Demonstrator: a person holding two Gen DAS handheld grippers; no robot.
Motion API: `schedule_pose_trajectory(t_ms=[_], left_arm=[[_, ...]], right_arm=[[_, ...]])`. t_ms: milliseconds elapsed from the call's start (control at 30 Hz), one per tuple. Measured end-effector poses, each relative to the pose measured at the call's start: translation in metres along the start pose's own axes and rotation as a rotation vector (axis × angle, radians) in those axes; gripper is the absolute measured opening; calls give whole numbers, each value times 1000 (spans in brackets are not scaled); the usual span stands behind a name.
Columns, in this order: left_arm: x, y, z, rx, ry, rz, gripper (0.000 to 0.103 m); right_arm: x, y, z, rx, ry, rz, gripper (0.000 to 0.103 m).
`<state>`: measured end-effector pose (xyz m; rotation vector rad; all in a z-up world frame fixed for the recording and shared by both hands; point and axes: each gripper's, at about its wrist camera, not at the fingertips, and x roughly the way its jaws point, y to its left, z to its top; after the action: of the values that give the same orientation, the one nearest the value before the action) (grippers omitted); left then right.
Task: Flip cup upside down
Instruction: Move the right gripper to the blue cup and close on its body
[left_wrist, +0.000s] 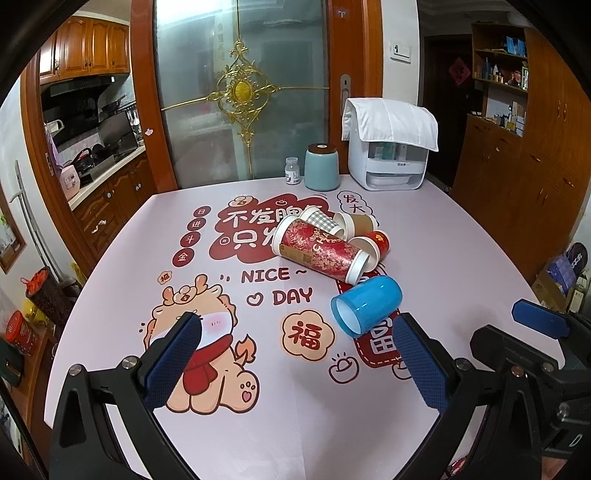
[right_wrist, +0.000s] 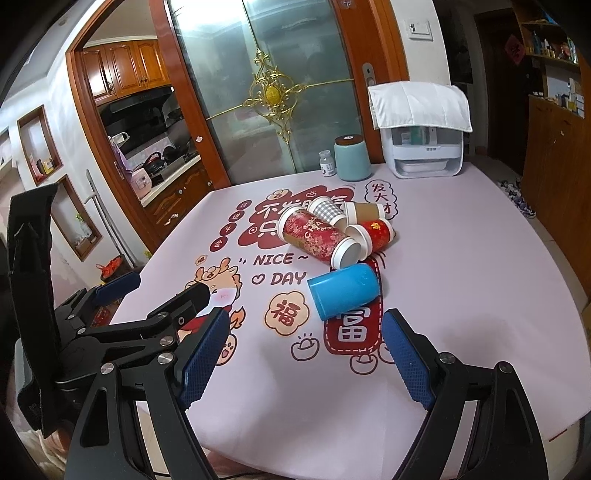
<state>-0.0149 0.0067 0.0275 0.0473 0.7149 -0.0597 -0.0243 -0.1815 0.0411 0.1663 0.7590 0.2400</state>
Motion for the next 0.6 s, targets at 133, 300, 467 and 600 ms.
schedule_pose_trajectory(t_ms=[133, 300, 467, 600], left_arm=[[14, 7, 6, -13, 19, -30, 102], [36, 14, 15, 1, 40, -33, 102], [71, 25, 23, -3, 88, -25, 102], [108, 33, 27, -5, 138, -17, 102]], right_arm=[[15, -7, 10, 29, 39, 22, 86], [46, -22, 23, 91, 102, 43, 86], [95, -54, 40, 238, 208, 80, 85], [145, -88, 47, 411, 309, 107, 84]])
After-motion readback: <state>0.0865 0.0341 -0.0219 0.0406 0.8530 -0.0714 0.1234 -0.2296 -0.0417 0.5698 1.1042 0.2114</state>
